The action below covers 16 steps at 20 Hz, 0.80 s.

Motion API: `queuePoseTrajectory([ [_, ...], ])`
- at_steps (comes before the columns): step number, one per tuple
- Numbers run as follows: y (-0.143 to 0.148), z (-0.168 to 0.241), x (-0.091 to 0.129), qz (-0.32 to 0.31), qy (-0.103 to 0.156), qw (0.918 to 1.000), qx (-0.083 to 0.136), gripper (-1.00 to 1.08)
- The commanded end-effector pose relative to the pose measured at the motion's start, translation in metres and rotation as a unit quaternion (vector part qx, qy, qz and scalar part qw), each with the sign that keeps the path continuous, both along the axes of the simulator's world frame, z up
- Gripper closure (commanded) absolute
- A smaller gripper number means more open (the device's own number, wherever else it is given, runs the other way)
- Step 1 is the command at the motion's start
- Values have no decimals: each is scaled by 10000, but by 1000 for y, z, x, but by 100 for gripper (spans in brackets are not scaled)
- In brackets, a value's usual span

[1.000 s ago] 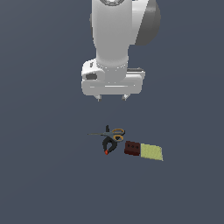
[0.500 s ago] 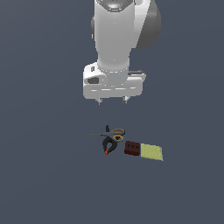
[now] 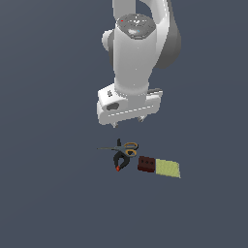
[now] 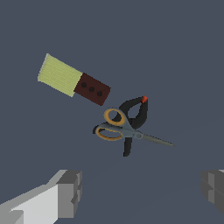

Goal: Pick up a designated object from a clutter of objects.

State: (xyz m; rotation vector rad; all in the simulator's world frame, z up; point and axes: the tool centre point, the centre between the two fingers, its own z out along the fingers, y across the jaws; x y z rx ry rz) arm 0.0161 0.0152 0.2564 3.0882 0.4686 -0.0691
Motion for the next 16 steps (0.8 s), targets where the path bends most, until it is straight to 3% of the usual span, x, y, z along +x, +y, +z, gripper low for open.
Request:
queuePoseTrajectory([
  [1,5,-11,7,376,-3,9993,-7,-92],
  [8,21,-46,27,1492,-11,9888,-7,-92],
  [16,42,-88,45,2744,-25,9616,32,-92],
])
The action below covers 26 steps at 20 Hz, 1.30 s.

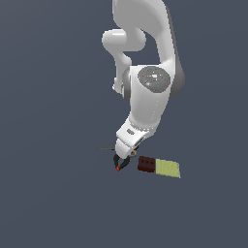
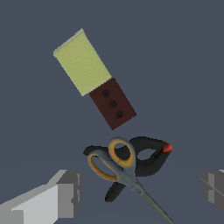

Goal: Pick up a designated object from a clutter of objects.

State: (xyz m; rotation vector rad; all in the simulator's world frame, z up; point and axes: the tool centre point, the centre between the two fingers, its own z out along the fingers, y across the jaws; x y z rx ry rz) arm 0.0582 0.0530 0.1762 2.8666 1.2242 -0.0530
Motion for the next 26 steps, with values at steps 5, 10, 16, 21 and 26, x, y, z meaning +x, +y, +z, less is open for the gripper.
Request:
queuePoseTrajectory([
  [5,18,-36,12,1045,-10,9945,55,-92],
  [10,32,-62,19,1778,-23,9840,108,-92],
  [16,44,-84,24,2392,-41,9708,163,-92],
  [21,50,-95,25,2682,-52,9632,191,-92],
  [26,52,-99,26,2777,-56,9604,201,-92],
])
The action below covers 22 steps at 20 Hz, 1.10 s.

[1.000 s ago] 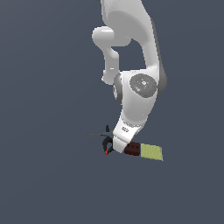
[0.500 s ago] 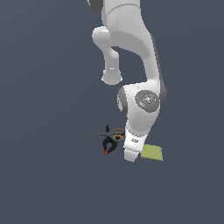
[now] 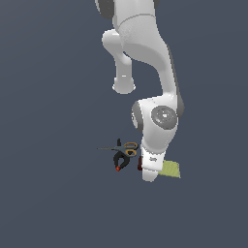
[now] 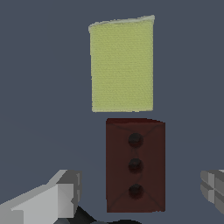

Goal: Pick up a designated object from a clutter of objects.

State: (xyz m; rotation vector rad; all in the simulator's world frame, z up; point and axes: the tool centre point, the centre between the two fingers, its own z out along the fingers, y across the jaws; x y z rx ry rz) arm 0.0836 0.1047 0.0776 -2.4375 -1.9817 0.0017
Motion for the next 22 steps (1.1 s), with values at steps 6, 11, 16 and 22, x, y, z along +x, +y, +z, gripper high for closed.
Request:
queuePoseTrajectory([
  [6,0,-10,0,4,-1,10000,0,-92],
  [11,0,-36,-1,22,-3,10000,2,-92],
  [16,0,-50,0,25,-4,10000,2,-92],
  [22,0,-51,0,25,-4,10000,2,108],
])
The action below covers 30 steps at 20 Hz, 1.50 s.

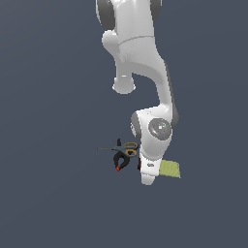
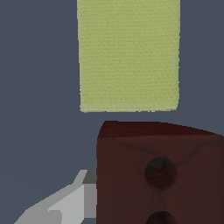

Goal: Pick up a designated object from a clutter of objects.

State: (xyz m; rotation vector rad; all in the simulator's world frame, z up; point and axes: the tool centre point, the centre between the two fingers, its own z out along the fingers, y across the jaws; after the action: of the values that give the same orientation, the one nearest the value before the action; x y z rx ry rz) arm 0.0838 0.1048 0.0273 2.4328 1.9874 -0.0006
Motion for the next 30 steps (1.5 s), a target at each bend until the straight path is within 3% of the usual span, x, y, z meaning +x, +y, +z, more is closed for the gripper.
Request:
queuePoseTrajectory([
  [1,0,0,0,1,0,10000,1,108],
  [16,1,15,-9,2,-3,10000,0,108],
  [30,8,99,-60,4,-3,10000,-13,108],
])
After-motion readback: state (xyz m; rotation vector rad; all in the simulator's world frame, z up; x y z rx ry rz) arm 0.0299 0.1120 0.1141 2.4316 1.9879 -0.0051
